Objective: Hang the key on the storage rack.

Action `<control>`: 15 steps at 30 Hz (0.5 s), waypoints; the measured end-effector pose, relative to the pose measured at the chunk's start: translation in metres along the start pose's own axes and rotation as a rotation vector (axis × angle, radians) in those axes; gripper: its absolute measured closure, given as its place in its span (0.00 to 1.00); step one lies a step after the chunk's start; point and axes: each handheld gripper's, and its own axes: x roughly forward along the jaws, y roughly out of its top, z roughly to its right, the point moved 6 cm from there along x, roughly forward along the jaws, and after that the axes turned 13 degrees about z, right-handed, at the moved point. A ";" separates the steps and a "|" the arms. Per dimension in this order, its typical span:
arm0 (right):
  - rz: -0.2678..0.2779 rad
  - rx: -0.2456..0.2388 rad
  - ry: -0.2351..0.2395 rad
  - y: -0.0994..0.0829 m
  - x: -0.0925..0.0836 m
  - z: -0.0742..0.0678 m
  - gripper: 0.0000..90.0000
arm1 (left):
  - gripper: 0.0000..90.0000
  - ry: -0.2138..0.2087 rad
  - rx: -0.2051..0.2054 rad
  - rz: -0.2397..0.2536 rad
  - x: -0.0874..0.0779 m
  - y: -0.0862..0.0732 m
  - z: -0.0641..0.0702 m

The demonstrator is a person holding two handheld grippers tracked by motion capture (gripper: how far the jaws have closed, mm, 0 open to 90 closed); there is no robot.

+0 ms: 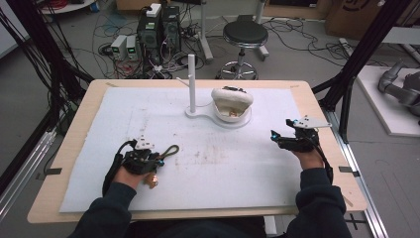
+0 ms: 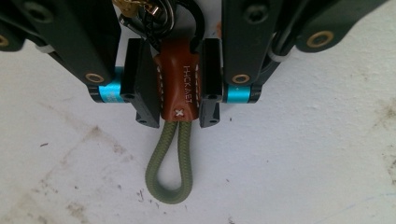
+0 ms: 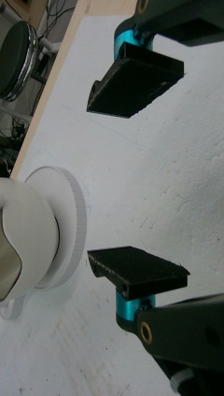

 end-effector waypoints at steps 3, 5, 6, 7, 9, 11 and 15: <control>0.003 0.008 -0.003 0.000 0.000 0.000 0.28 | 0.79 0.010 -0.042 0.039 0.002 0.005 -0.007; 0.004 0.008 -0.005 0.000 -0.001 0.001 0.28 | 0.79 -0.007 -0.072 0.110 -0.001 0.012 -0.009; 0.003 0.011 -0.005 0.000 -0.001 0.001 0.28 | 0.79 -0.015 -0.082 0.155 -0.003 0.017 -0.010; 0.004 0.011 -0.007 0.000 -0.002 0.002 0.28 | 0.79 -0.016 -0.081 0.181 -0.006 0.020 -0.011; 0.005 0.015 -0.006 0.000 -0.002 0.002 0.28 | 0.79 -0.007 -0.081 0.247 -0.012 0.029 -0.014; 0.008 0.013 -0.007 0.000 -0.002 0.002 0.28 | 0.79 -0.002 -0.081 0.301 -0.020 0.037 -0.017; 0.015 0.014 -0.007 0.001 -0.003 0.002 0.28 | 0.79 0.013 -0.080 0.381 -0.028 0.053 -0.022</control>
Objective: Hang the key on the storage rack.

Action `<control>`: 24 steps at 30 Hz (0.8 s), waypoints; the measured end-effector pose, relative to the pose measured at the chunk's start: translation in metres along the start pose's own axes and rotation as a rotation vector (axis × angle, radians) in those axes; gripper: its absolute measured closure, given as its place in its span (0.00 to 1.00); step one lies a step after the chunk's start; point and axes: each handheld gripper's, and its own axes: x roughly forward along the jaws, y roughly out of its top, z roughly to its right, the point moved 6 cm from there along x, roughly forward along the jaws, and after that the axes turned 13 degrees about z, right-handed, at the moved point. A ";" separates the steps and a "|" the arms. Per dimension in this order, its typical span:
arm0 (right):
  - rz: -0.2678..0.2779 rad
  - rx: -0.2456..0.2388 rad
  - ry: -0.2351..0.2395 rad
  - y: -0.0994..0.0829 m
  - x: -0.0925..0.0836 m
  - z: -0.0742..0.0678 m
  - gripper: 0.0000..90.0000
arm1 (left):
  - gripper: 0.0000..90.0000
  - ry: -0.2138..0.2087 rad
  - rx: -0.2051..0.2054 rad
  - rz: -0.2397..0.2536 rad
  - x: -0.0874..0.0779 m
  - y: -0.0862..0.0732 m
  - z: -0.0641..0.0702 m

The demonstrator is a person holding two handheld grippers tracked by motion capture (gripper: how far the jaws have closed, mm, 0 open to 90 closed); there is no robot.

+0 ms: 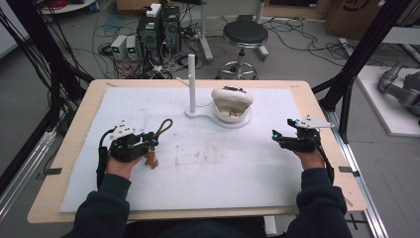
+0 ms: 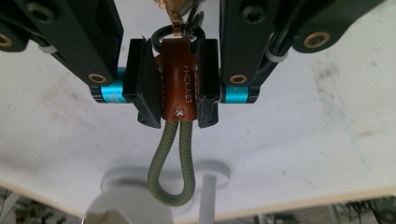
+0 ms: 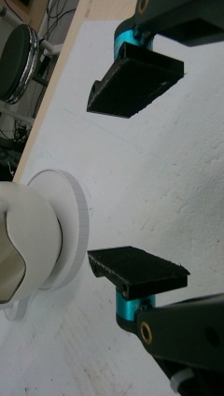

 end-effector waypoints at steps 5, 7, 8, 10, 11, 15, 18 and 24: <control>0.009 0.009 -0.006 0.001 -0.001 0.002 0.28 | 0.79 0.017 0.021 0.074 0.010 0.029 -0.002; 0.009 0.008 -0.008 0.001 0.000 0.003 0.28 | 0.79 0.025 0.059 0.086 0.017 0.042 -0.001; 0.009 0.013 -0.009 0.001 0.000 0.002 0.28 | 0.79 0.026 0.071 0.091 0.021 0.048 0.000; 0.008 0.009 -0.005 0.001 0.000 0.002 0.28 | 0.79 0.027 0.090 0.102 0.029 0.062 0.001; 0.007 0.008 -0.005 0.001 0.001 0.002 0.28 | 0.79 0.027 0.093 0.108 0.032 0.066 0.001; 0.010 0.006 0.000 0.001 0.001 0.001 0.28 | 0.79 0.024 0.104 0.125 0.047 0.085 0.005; 0.010 0.009 0.001 0.001 0.001 0.002 0.28 | 0.79 0.016 0.104 0.140 0.055 0.097 0.008; 0.015 0.013 0.004 0.001 0.001 0.002 0.28 | 0.79 -0.003 0.111 0.143 0.075 0.110 0.017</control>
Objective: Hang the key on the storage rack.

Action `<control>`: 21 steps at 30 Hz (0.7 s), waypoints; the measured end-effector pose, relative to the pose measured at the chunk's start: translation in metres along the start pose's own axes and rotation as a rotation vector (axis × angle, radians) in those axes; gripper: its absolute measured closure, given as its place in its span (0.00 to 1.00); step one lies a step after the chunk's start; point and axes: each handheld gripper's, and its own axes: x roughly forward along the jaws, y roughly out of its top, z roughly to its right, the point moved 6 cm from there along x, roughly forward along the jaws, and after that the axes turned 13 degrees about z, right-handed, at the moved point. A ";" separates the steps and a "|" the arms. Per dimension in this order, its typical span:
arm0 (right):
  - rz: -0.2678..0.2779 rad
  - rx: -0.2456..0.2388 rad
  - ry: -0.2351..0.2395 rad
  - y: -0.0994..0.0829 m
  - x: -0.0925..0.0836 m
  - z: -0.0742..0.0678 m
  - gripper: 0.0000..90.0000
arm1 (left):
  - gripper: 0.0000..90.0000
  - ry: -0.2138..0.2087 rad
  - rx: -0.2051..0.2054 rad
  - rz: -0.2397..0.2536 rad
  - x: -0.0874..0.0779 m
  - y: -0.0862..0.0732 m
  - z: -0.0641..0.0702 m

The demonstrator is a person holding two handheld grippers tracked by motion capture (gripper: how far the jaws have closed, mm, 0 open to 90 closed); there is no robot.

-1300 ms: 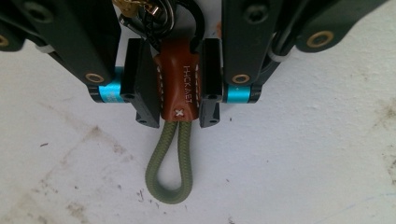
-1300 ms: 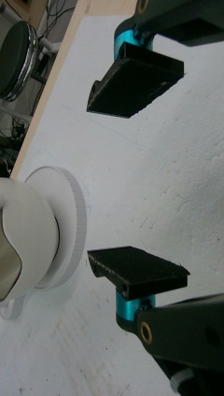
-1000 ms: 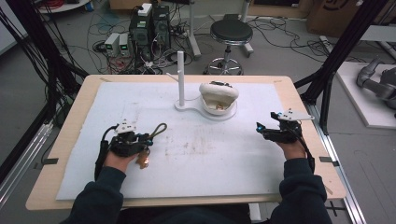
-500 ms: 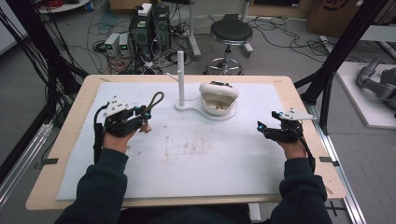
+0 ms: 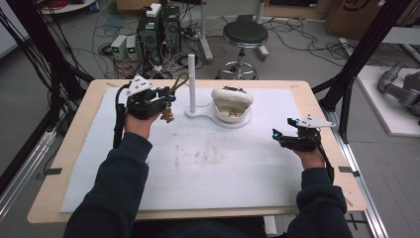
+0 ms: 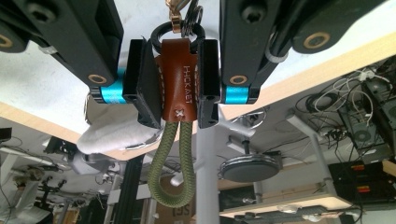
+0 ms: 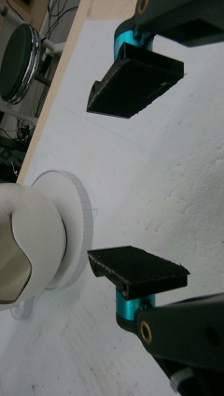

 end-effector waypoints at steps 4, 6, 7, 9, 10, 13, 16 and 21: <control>-0.003 -0.001 0.000 0.000 0.000 0.000 0.28 | 0.79 0.014 0.010 -0.021 0.015 -0.001 0.002; -0.001 -0.003 0.000 0.000 0.000 0.000 0.28 | 0.79 0.024 0.006 -0.034 0.022 -0.003 0.002; -0.003 0.001 0.002 0.000 0.000 0.000 0.28 | 0.79 0.027 0.009 -0.044 0.026 -0.004 0.002; -0.003 0.003 0.000 0.000 0.000 0.000 0.28 | 0.79 0.037 0.010 -0.059 0.032 -0.005 0.002; -0.003 0.000 0.001 0.000 0.000 0.000 0.28 | 0.79 0.042 0.011 -0.064 0.034 -0.006 0.002; -0.004 0.003 0.000 -0.001 -0.001 0.000 0.28 | 0.79 0.064 0.001 -0.087 0.040 -0.012 -0.001; -0.005 0.001 0.003 -0.001 -0.001 0.001 0.28 | 0.79 0.072 -0.008 -0.108 0.043 -0.021 -0.003; -0.004 0.004 0.000 -0.002 -0.001 0.001 0.28 | 0.74 0.066 -0.093 -0.142 0.043 -0.041 -0.007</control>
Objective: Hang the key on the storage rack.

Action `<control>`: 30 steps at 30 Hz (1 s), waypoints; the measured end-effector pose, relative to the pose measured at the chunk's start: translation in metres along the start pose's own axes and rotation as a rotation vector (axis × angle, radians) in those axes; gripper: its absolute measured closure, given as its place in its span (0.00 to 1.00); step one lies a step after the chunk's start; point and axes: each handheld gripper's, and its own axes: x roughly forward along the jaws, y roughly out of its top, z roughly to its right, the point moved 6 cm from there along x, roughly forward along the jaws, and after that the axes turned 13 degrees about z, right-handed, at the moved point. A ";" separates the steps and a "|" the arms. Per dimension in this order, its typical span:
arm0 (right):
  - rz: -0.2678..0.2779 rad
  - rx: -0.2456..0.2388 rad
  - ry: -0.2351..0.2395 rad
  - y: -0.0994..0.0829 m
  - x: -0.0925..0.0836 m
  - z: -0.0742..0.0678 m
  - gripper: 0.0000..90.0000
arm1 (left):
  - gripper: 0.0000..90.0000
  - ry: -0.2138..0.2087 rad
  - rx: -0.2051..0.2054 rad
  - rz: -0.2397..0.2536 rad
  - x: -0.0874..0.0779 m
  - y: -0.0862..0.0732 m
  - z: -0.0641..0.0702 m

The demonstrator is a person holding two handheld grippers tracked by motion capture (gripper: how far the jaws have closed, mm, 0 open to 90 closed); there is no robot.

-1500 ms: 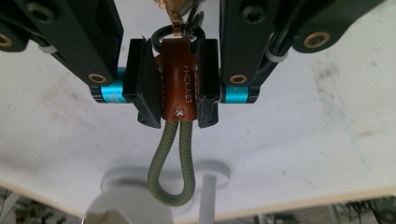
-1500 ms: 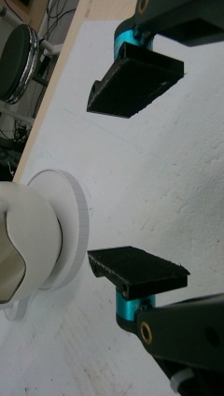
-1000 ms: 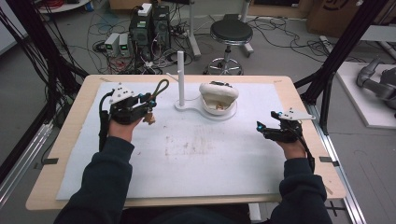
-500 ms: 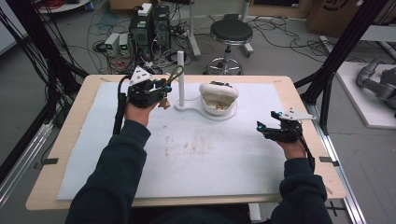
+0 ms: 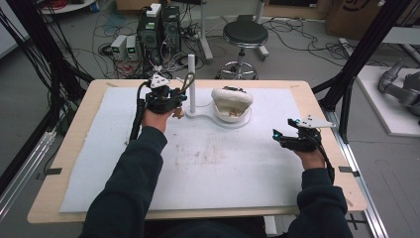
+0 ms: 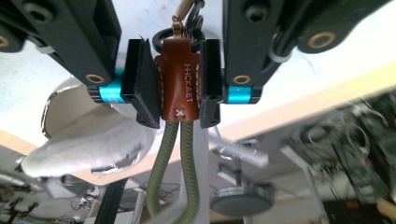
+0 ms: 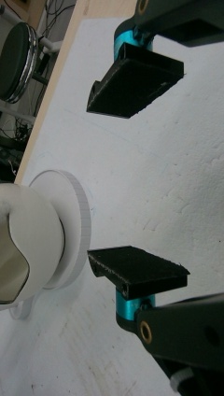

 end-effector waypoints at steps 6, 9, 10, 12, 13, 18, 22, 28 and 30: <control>0.000 0.004 0.000 0.000 0.000 0.000 0.28 | 0.43 -0.048 -0.092 0.016 -0.013 -0.017 -0.007; -0.004 0.007 -0.003 -0.001 0.001 0.001 0.28 | 0.37 -0.065 -0.097 0.035 -0.028 -0.029 -0.011; -0.003 0.007 -0.003 -0.001 0.001 0.001 0.28 | 0.36 -0.071 -0.098 0.051 -0.035 -0.034 -0.014; -0.006 0.011 -0.001 -0.001 0.001 0.000 0.28 | 0.29 -0.080 -0.096 0.069 -0.046 -0.040 -0.018; -0.008 0.005 -0.003 -0.001 0.001 0.000 0.28 | 0.28 -0.090 -0.098 0.092 -0.053 -0.043 -0.020; -0.015 0.000 -0.001 -0.001 0.002 -0.002 0.28 | 0.22 -0.102 -0.070 0.151 -0.077 -0.053 -0.024; -0.018 -0.005 0.000 -0.001 0.002 -0.003 0.28 | 0.22 -0.108 -0.013 0.140 -0.087 -0.057 -0.021; -0.023 -0.004 0.008 -0.003 0.003 -0.003 0.28 | 0.22 -0.135 0.023 0.162 -0.094 -0.055 -0.015; -0.017 -0.006 0.013 -0.003 0.002 -0.003 0.28 | 0.22 -0.129 0.015 0.164 -0.096 -0.056 -0.016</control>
